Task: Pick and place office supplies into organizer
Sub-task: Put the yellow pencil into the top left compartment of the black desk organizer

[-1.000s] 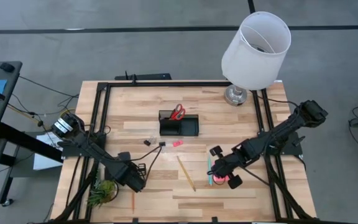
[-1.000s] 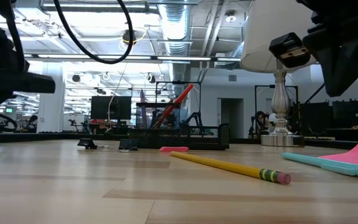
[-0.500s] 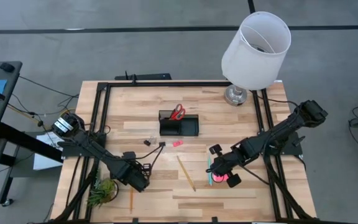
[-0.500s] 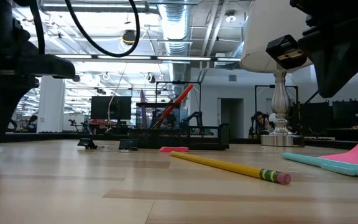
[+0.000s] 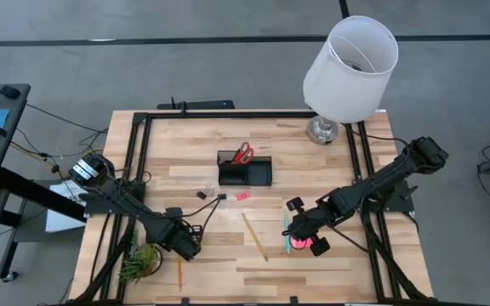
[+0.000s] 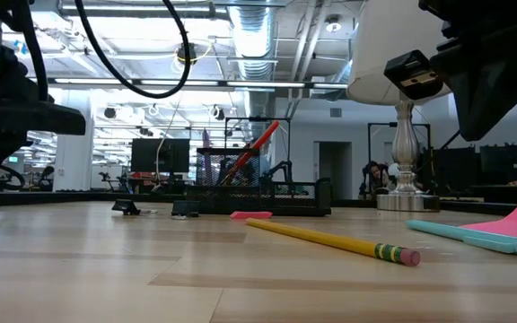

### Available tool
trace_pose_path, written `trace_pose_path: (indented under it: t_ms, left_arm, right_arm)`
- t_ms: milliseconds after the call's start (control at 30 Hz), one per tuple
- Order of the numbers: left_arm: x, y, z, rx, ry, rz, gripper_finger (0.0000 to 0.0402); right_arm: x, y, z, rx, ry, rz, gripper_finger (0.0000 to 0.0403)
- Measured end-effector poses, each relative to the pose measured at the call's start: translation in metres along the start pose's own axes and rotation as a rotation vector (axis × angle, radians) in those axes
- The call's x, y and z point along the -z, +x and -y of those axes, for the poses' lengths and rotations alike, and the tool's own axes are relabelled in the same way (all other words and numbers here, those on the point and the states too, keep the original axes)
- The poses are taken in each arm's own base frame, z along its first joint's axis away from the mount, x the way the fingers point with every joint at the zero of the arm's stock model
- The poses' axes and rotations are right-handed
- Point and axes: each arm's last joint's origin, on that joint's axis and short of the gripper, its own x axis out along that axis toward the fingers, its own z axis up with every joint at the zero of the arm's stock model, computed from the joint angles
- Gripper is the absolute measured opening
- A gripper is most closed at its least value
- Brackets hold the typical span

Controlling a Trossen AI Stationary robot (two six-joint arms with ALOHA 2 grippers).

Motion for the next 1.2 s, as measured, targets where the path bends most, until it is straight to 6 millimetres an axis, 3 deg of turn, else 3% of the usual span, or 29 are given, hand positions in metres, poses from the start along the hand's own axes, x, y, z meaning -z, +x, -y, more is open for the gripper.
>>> trace_pose_path:
  t_ms: [233,533,967,1200]
  left_arm:
    - [0.004,0.000,-0.003,0.021,0.001,0.024,0.0090]
    - [0.005,0.000,-0.002,0.039,0.017,0.031,0.0008]
    - [0.003,0.000,0.000,0.084,0.053,0.089,0.0005]
    - [0.001,-0.015,0.014,0.246,0.081,0.296,0.0002]
  right_arm:
    - [0.000,0.000,0.000,0.000,0.000,0.000,0.0001]
    - [0.000,0.000,0.000,0.000,0.000,0.000,0.0001]
    - [0.000,0.000,0.000,0.000,0.001,0.000,0.0001]
    - [0.000,0.000,0.000,0.000,0.001,0.000,0.0001]
